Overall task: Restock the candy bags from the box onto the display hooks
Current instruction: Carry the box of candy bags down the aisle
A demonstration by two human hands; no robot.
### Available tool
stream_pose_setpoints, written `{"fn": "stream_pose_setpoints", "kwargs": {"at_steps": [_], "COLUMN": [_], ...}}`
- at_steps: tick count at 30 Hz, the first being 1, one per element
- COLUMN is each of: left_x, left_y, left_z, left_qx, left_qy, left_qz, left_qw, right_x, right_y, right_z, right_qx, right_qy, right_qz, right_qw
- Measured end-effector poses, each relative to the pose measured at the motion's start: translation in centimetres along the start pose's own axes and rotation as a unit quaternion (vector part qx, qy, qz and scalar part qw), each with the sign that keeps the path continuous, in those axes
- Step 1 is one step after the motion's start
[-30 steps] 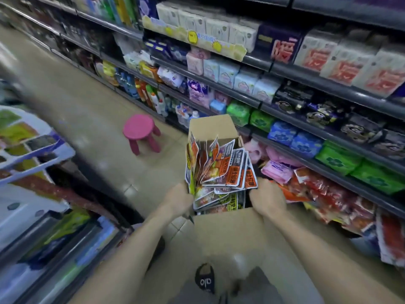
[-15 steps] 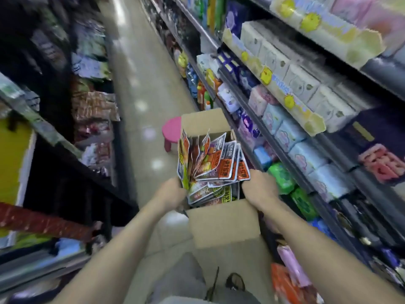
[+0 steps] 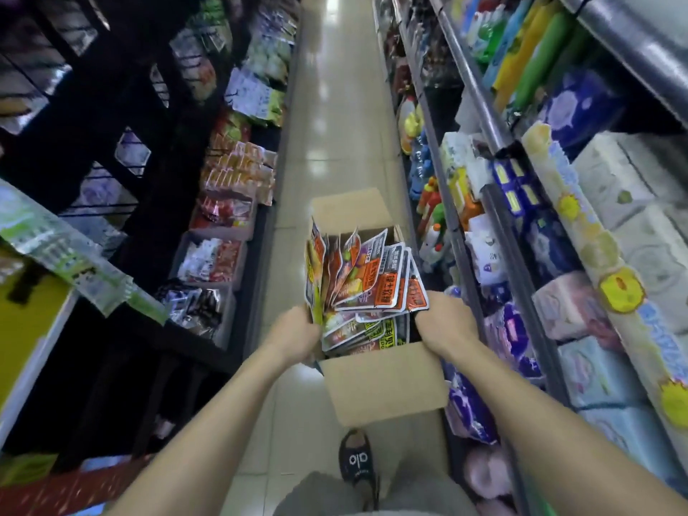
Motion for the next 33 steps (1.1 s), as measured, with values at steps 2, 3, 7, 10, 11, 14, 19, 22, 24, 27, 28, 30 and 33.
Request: {"fn": "stream_pose_setpoints", "kwargs": {"at_steps": [2, 3, 7, 10, 11, 14, 19, 22, 24, 27, 28, 30, 33], "left_x": [2.8, 4.3, 11.1, 15.7, 17.2, 21.7, 27.6, 31.6, 34.4, 38.4, 39.8, 41.7, 43.4], "left_y": [0.9, 1.2, 1.9, 3.0, 3.3, 3.5, 3.1, 1.9, 0.6, -1.7, -2.4, -3.3, -3.8], "left_z": [-2.3, -3.4, -7.8, -10.8, -11.8, -14.7, -19.5, -22.4, -24.0, -26.1, -26.7, -28.2, -29.9], "left_qx": [-0.012, -0.017, -0.024, -0.018, -0.022, -0.047, -0.087, -0.121, -0.129, -0.147, -0.148, -0.152, -0.162], "left_qy": [0.011, 0.015, 0.039, 0.069, 0.082, 0.110, 0.133, 0.147, 0.146, 0.139, 0.136, 0.140, 0.140], "left_qz": [-0.013, -0.017, -0.042, -0.067, -0.075, -0.094, -0.125, -0.148, -0.169, -0.199, -0.206, -0.219, -0.230], "left_qw": [1.000, 1.000, 0.998, 0.995, 0.994, 0.988, 0.979, 0.971, 0.966, 0.959, 0.958, 0.954, 0.949], "right_x": [3.8, 5.8, 13.8, 20.0, 22.3, 29.2, 36.9, 41.7, 44.8, 48.6, 49.8, 52.0, 54.3], "right_y": [-2.3, -3.4, -8.1, -12.3, -13.6, -17.4, -25.0, -29.5, -32.2, -35.8, -37.1, -39.4, -42.3], "right_z": [-1.3, -1.8, -3.5, -4.7, -4.9, -5.0, -6.3, -6.3, -5.3, -3.6, -3.2, -2.7, -2.4], "right_qx": [0.006, 0.008, 0.017, 0.019, 0.015, 0.001, -0.038, -0.057, -0.070, -0.076, -0.074, -0.073, -0.095], "right_qy": [-0.007, -0.012, -0.025, -0.028, -0.033, -0.049, -0.076, -0.088, -0.099, -0.112, -0.114, -0.118, -0.131], "right_qz": [-0.017, -0.023, -0.055, -0.103, -0.115, -0.133, -0.186, -0.200, -0.197, -0.202, -0.210, -0.219, -0.228], "right_qw": [1.000, 1.000, 0.998, 0.994, 0.993, 0.990, 0.979, 0.974, 0.973, 0.970, 0.968, 0.966, 0.960]}}
Point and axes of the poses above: each hand's wrist, its own x-axis towards the middle knuckle, its own z-axis out of the palm, y = z × x, the point moved 10 cm from there along x, towards the middle knuckle
